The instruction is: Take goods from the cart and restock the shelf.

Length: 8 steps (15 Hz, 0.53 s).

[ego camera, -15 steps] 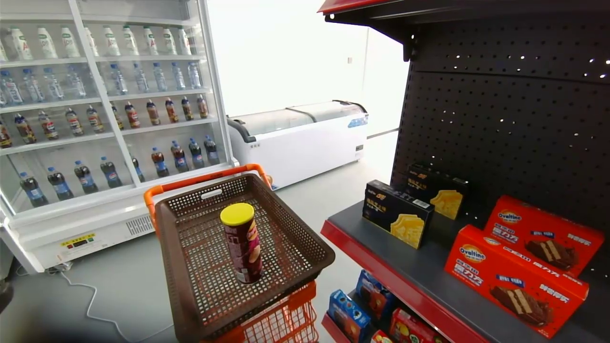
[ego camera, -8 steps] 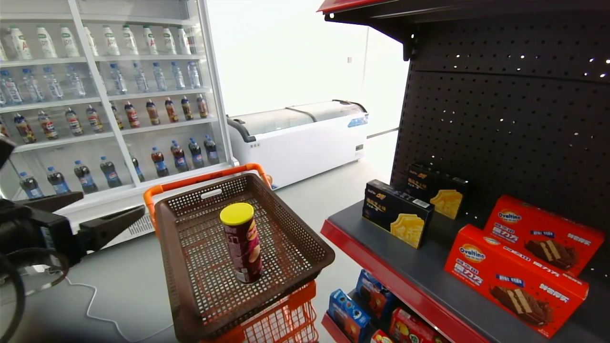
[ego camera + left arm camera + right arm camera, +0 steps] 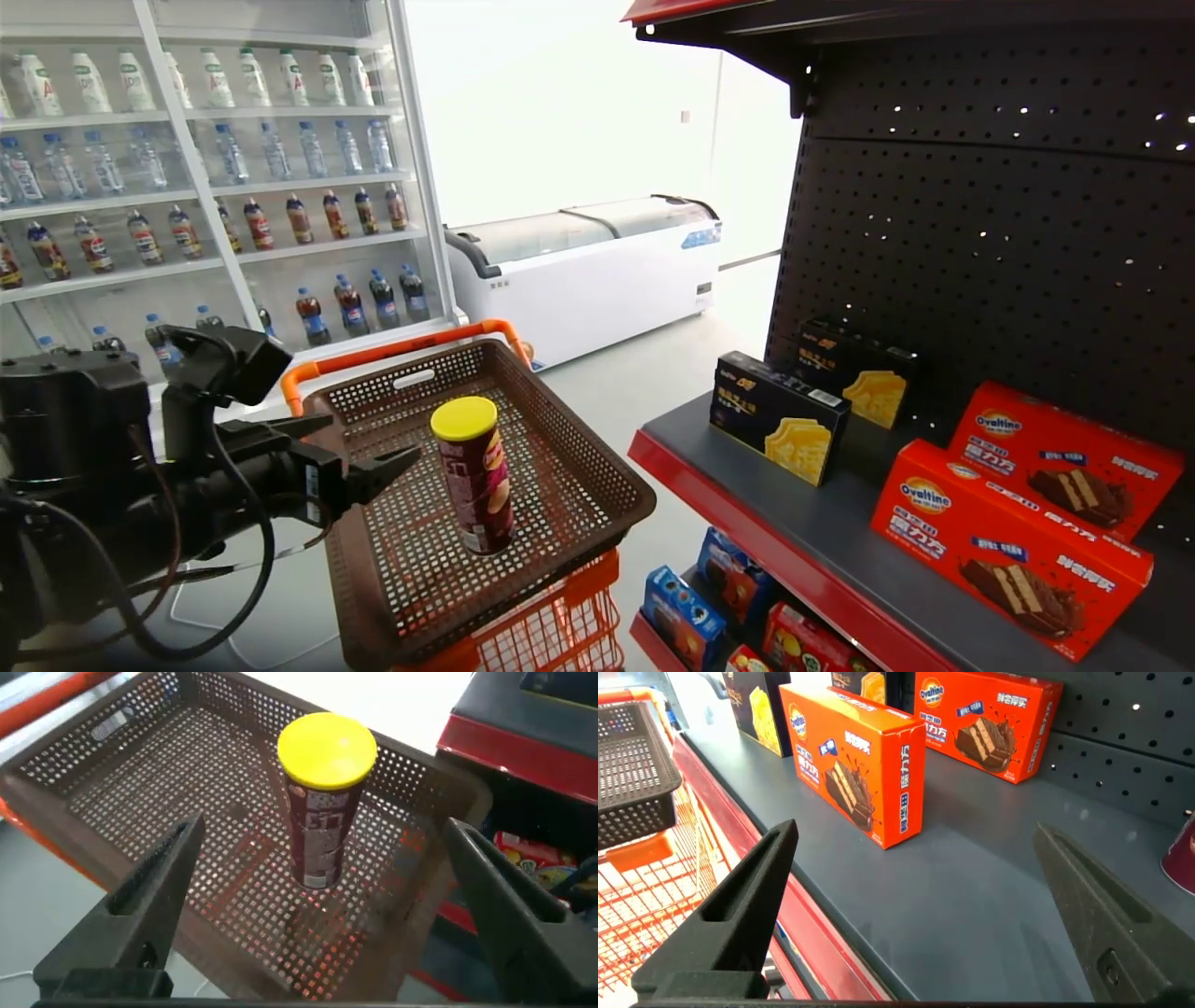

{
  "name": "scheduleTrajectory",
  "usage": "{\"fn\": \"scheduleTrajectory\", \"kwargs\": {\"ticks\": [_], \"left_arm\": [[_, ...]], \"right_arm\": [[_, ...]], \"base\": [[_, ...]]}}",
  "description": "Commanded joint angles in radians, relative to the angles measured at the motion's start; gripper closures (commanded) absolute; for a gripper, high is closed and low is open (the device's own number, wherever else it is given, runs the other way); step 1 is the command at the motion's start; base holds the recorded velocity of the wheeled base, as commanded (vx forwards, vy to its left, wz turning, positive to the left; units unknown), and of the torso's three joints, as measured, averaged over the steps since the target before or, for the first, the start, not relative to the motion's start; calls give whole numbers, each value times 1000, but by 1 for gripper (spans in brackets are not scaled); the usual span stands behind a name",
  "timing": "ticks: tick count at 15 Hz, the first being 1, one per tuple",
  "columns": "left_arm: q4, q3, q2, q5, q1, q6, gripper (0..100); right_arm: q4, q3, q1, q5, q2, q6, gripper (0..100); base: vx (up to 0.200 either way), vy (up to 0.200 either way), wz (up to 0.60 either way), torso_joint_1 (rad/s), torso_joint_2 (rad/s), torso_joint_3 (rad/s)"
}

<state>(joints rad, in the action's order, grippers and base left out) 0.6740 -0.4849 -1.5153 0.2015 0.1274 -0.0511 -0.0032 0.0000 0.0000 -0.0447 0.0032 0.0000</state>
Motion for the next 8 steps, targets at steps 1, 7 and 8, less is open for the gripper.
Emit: {"fn": "scheduleTrajectory", "kwargs": {"ticks": [1,7,8], "left_arm": [[21,3,-129,-2,27,4,0],[213,-17,-359,1,31,5,0],[269,-14,-404,1,37,5,0]], "right_arm": [[0,0,0,0,1,0,0],[0,0,0,0,1,0,0],[-1,0,0,0,1,0,0]], "base": [[0,0,0,0,0,0],[0,0,0,0,0,0],[0,0,0,0,0,0]]}}
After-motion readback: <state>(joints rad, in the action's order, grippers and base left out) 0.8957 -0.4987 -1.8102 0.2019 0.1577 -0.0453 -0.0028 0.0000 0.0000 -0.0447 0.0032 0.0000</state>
